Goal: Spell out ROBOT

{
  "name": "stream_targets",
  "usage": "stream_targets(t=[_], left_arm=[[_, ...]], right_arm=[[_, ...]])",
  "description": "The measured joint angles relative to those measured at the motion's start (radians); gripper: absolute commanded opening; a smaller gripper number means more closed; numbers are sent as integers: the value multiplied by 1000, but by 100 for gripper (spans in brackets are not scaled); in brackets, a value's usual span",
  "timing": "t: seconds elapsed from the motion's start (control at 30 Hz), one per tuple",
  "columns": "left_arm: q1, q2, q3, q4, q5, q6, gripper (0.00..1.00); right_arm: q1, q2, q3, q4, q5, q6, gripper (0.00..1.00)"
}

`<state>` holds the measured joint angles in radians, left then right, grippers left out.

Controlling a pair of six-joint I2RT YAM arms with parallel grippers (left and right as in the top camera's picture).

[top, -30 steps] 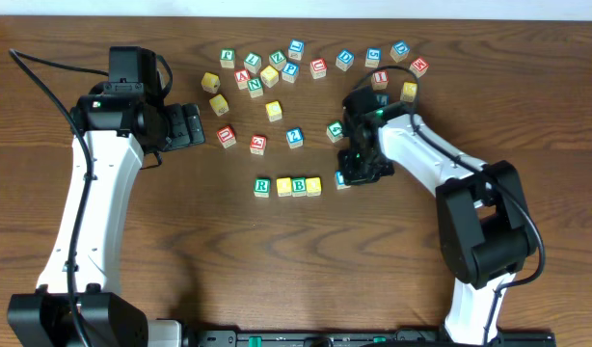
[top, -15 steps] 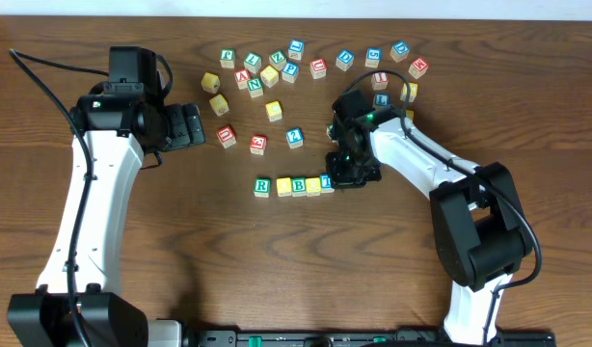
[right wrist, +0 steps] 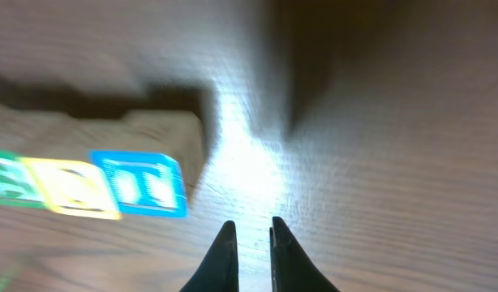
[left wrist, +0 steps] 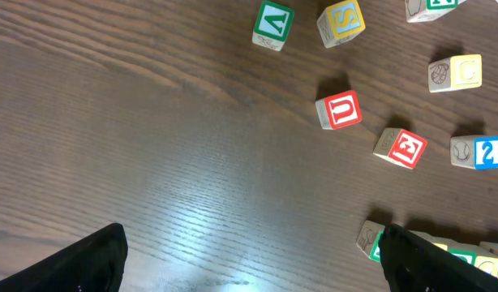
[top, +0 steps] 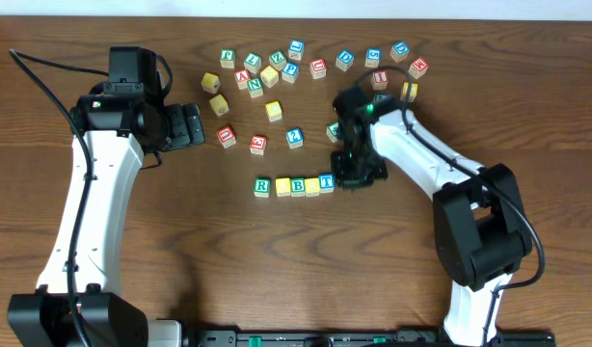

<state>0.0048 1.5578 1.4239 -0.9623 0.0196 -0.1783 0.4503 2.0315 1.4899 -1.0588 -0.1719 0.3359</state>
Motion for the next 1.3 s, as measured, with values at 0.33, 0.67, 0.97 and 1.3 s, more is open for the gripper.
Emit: stream_targets(t=[0.33,0.67,0.97,1.3], left_arm=[[0,0,0,0,0,0,97],[0,0,0,0,0,0,98],[0,0,0,0,0,0,97],[0,0,0,0,0,0,98]], right_arm=[[110,-4,124,227,-69,-14,15],[235,24,126,561,-133,126,13],[322,110,125,592,-131,192,13],[340,126,125,569,-123,210,12]])
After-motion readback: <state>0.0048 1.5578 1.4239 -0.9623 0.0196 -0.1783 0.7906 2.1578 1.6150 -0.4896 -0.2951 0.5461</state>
